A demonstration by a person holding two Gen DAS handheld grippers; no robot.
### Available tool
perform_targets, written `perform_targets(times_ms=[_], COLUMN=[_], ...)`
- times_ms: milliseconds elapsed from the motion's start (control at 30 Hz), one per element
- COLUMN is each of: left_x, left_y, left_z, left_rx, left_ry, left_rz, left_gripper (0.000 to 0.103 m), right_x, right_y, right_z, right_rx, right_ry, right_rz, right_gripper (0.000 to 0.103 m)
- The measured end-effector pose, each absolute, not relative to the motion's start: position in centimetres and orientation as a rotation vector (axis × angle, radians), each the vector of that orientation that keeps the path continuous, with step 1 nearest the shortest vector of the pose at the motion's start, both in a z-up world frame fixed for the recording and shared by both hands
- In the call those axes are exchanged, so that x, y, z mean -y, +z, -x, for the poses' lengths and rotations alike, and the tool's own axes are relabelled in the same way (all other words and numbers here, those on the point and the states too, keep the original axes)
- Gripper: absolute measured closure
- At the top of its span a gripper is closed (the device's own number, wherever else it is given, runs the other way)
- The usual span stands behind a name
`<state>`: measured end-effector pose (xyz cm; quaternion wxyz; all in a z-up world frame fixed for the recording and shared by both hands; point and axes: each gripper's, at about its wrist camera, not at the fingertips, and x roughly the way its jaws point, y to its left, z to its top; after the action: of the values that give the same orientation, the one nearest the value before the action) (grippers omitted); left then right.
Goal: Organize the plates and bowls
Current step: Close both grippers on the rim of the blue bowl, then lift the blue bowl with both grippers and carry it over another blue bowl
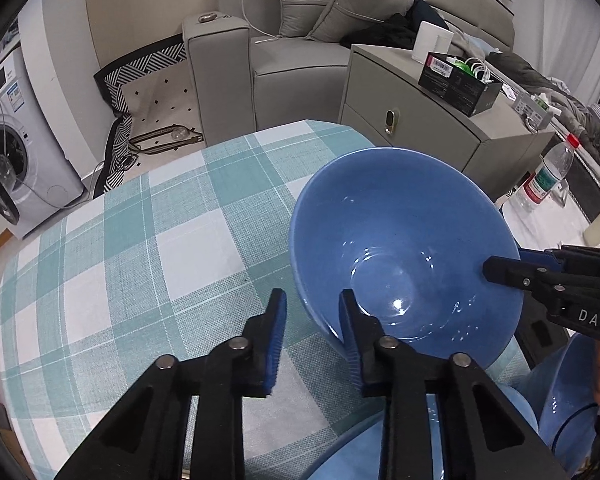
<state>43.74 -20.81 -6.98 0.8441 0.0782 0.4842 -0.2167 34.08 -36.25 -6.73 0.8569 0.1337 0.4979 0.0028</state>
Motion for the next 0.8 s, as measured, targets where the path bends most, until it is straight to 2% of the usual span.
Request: perform_targets(times_ms=[67, 800], left_x=[21.1, 21.1], left_y=[-6.9, -5.4], left_z=[-43.6, -42.7], left_rx=[-1.016, -0.962], left_ry=[-0.46, -0.456], left_rz=[-0.18, -0.169], left_gripper=[0.083, 0.085], right_x=[35.7, 35.4], right_y=[-6.6, -5.9], right_z=[-34.1, -33.2], right_rx=[-1.039, -1.006], right_ry=[0.002, -0.035], right_rz=[-0.251, -0.199], right_gripper=[0.085, 0.085])
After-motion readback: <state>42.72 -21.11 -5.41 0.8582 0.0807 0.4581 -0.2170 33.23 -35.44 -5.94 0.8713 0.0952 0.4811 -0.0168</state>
